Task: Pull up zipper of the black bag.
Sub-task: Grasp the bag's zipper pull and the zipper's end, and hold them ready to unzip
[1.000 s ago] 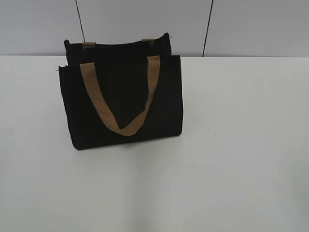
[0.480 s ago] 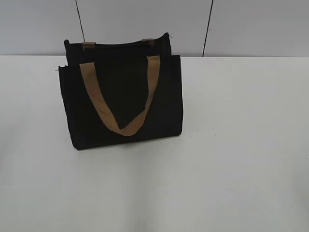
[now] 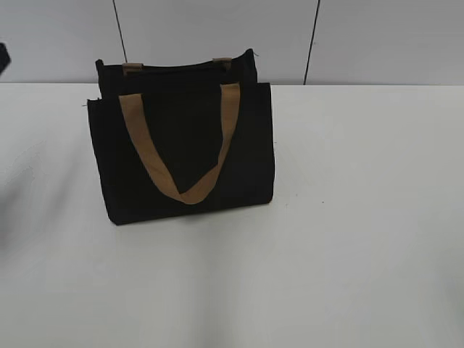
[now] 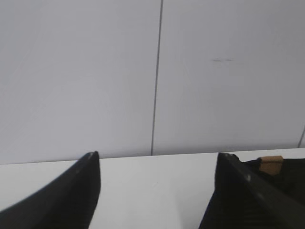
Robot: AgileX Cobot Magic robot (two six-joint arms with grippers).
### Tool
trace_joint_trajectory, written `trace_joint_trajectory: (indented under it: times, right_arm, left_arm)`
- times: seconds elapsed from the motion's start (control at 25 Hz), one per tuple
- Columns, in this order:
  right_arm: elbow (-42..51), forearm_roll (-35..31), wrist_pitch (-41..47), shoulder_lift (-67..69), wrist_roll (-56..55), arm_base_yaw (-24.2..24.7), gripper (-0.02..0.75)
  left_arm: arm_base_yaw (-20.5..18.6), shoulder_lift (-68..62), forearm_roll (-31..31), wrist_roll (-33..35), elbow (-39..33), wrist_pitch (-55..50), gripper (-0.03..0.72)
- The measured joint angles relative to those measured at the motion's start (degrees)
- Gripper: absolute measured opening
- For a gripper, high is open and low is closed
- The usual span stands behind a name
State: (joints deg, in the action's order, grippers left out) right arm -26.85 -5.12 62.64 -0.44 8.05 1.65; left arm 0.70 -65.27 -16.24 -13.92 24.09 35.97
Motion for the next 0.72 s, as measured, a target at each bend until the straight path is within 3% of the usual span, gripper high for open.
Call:
trace_joint_trajectory:
  times: [0.16, 0.28, 0.4, 0.52, 0.72]
  right_arm:
    - [0.00, 0.00, 0.00, 0.00, 0.00, 0.00, 0.377]
    - [0.00, 0.00, 0.00, 0.00, 0.00, 0.00, 0.377]
    - [0.00, 0.00, 0.00, 0.00, 0.00, 0.00, 0.377]
    - [0.00, 0.00, 0.00, 0.00, 0.00, 0.00, 0.377]
    - [0.00, 0.00, 0.00, 0.00, 0.00, 0.00, 0.377]
  left_arm:
    - [-1.31, -12.32, -6.64, -1.10, 0.00, 11.14, 0.561]
    - [-4.46, -19.20, -15.72, -3.13, 0.00, 15.72, 0.561]
    - [-9.15, -25.12, -26.30, -9.63, 0.75, 19.43, 0.561]
    - [-12.51, -30.18, -34.54, -13.90, 3.51, 21.05, 0.561]
    - [-13.34, -38.17, -46.16, -18.12, 11.13, 22.30, 0.561]
